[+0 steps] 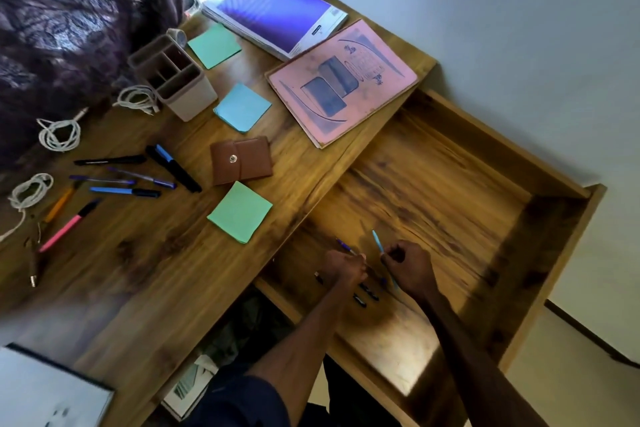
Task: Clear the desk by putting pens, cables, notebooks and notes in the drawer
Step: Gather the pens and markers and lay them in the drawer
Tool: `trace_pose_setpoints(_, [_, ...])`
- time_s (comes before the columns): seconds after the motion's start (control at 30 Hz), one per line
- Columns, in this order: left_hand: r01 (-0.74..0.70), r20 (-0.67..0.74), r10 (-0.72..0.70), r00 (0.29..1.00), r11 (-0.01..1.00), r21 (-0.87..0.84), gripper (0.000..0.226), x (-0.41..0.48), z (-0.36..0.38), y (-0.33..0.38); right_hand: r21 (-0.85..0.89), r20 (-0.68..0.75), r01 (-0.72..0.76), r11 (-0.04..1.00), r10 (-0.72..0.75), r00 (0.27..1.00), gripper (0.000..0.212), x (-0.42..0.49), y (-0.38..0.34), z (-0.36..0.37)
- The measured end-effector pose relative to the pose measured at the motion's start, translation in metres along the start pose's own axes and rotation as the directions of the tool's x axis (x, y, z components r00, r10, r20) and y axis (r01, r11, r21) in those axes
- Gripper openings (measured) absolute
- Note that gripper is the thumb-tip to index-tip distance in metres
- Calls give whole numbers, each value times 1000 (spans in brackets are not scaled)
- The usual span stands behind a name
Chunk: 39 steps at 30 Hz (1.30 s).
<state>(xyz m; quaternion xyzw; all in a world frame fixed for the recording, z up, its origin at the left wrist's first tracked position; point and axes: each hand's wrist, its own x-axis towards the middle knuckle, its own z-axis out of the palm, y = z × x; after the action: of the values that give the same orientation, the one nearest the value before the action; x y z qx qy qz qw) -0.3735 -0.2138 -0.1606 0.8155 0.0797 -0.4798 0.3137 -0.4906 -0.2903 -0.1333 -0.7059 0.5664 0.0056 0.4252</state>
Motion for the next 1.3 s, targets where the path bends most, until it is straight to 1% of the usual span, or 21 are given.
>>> trace_pose_setpoints(0.07, [19,-5,-19,1000,1000,19,26,5,5,-1,-12,8,-5,1000,5,1000,2,1,0,1])
trace_pose_setpoints(0.13, [28,-16,-27,999,997,76,27,9,7,-3,-23,13,-9,1000,9,1000,3,3,2,1])
trace_pose_setpoints(0.27, [24,-42,-17,999,986,166,30,13,8,-7,-62,38,-5,998,7,999,2,3,8,3])
trace_pose_setpoints(0.4, [47,-89,-25,996,966,253,39,18,10,-16,-102,56,0,995,6,998,9,0,8,5])
trace_pose_setpoints(0.47, [47,-100,-20,995,960,277,41,19,10,-19,-110,63,-6,994,13,998,8,-1,6,6])
trace_pose_setpoints(0.67, [25,-80,-4,997,965,262,39,14,8,-15,-181,81,14,983,1,997,2,-1,4,8])
trace_pose_setpoints(0.83, [-47,-62,67,996,958,282,36,11,6,-16,-227,113,35,973,-9,994,2,3,-3,14])
trace_pose_setpoints(0.97, [-58,-66,83,994,948,314,35,8,4,-14,-269,146,51,962,-12,989,1,6,-9,20])
trace_pose_setpoints(1.13, [-44,-99,84,992,936,348,40,15,4,-18,-268,163,51,962,-7,987,2,10,-11,21])
trace_pose_setpoints(1.3, [-72,-72,97,993,952,297,35,4,-2,-9,-281,161,93,955,-48,986,5,9,-11,21])
